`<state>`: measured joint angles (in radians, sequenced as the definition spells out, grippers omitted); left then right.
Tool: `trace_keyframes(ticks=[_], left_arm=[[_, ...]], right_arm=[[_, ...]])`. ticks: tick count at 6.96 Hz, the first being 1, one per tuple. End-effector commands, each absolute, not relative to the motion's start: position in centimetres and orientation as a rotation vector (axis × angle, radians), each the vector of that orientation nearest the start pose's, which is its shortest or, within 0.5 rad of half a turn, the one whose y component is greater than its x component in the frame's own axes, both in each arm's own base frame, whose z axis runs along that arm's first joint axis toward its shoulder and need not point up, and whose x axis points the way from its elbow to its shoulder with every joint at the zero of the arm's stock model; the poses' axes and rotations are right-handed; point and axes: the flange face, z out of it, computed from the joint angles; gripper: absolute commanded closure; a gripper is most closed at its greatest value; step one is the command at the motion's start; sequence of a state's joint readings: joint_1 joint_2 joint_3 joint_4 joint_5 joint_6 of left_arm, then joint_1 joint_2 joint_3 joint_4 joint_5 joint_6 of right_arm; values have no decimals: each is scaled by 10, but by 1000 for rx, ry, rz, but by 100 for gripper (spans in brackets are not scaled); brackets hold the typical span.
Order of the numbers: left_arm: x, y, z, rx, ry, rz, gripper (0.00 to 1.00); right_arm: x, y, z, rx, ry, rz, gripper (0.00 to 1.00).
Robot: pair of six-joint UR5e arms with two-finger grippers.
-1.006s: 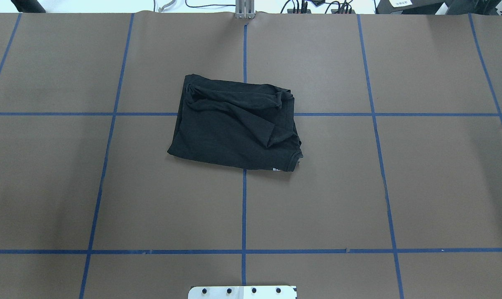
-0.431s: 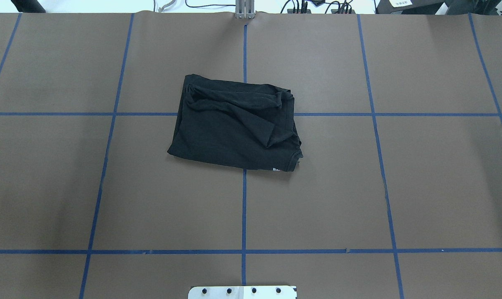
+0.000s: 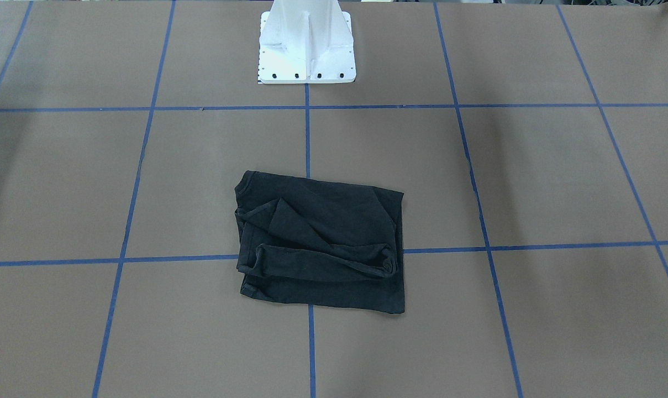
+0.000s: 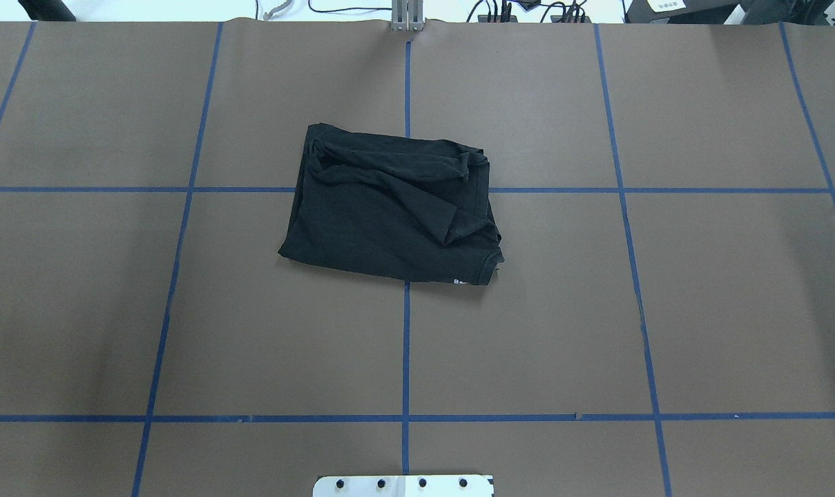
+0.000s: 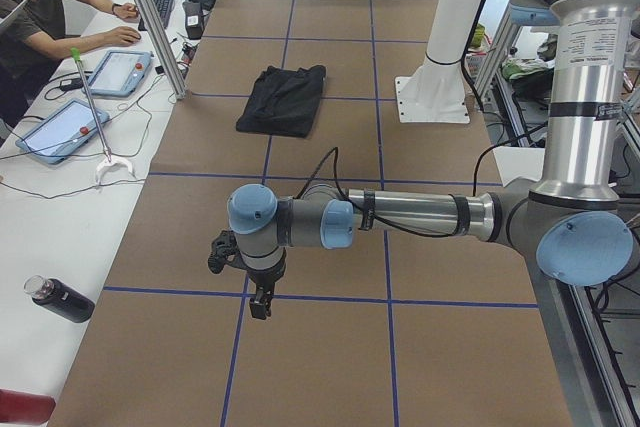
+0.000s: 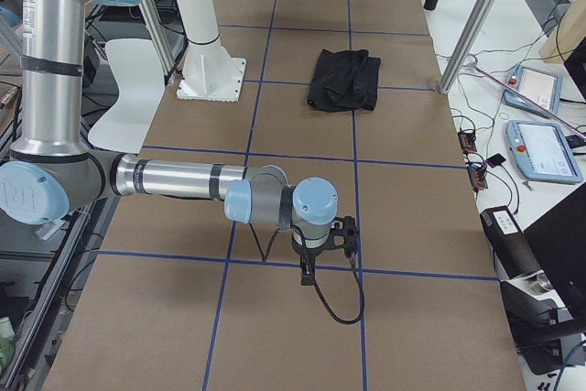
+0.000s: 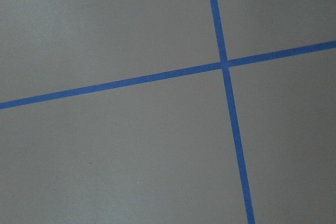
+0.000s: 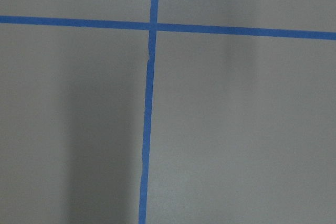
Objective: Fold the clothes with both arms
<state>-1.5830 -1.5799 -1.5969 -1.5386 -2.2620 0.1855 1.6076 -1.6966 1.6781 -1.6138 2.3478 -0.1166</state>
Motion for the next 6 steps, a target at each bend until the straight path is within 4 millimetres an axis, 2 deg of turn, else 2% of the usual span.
trace_keyframes(ticks=[1, 6], left_arm=[[-76, -495, 650, 72, 691, 167, 0], [-76, -494, 651, 71, 691, 167, 0]], right_arm=[[79, -431, 668, 0, -780, -51, 0], [85, -430, 665, 12, -781, -43, 0]])
